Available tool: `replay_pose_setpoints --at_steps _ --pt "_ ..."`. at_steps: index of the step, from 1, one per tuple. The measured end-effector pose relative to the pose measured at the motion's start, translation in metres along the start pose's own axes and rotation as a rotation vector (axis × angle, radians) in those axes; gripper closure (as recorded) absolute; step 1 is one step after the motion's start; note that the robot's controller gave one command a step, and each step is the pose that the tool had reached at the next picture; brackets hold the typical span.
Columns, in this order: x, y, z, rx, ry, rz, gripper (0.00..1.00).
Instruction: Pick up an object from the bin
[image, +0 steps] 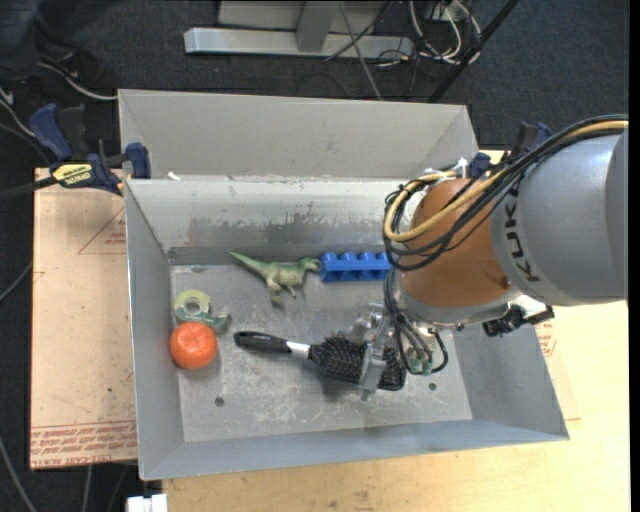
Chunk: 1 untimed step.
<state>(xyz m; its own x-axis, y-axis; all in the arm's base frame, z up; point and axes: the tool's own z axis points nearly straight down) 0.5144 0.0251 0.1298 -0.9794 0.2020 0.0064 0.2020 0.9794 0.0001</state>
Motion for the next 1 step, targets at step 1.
replay_pose_setpoints --at_steps 1 --pt "-0.015 -0.0388 -0.0065 0.0 -0.01 0.007 1.0"
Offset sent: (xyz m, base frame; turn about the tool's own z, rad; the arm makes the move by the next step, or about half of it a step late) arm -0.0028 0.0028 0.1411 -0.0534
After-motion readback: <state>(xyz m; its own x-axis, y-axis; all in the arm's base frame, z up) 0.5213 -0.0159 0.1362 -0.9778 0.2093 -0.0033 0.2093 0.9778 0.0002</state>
